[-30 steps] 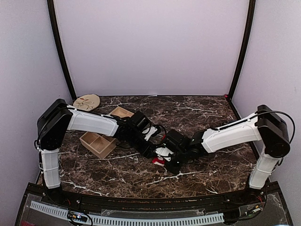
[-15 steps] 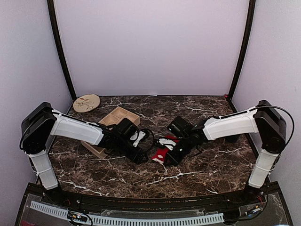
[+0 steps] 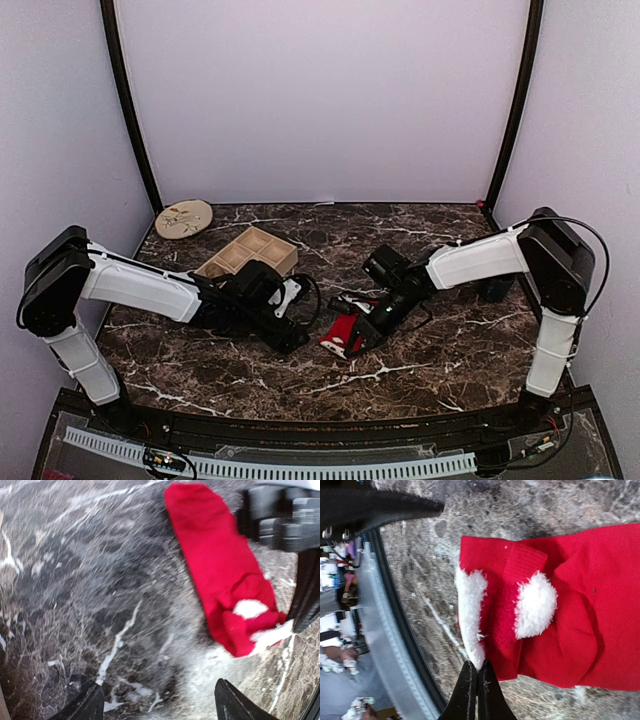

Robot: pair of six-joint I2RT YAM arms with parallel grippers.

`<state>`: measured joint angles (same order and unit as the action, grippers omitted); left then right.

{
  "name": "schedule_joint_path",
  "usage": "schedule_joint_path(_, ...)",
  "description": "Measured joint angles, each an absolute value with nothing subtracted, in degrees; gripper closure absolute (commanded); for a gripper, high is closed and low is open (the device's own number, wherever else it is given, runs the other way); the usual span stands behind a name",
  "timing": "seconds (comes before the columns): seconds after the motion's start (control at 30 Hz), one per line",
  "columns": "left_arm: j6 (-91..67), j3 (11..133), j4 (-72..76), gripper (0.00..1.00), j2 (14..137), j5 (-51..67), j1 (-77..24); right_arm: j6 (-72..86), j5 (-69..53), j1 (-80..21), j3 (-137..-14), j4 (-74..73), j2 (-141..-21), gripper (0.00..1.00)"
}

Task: Roll the socks
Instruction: Roll the sock at the center of the board.

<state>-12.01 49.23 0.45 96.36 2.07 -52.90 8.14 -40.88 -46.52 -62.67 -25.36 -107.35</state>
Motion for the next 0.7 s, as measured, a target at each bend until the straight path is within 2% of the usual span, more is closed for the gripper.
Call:
schedule_joint_path(0.3,-7.27,48.88,6.33,0.21,94.11,-1.43,-57.23,11.88,-53.43,-44.82,-63.35,-25.02,-113.95,1.00)
schedule_joint_path(0.7,0.78,48.80,9.52,0.22,94.11,-2.66,-60.80,14.15,-57.52,-42.06,-66.94,-25.85,-116.05,1.00)
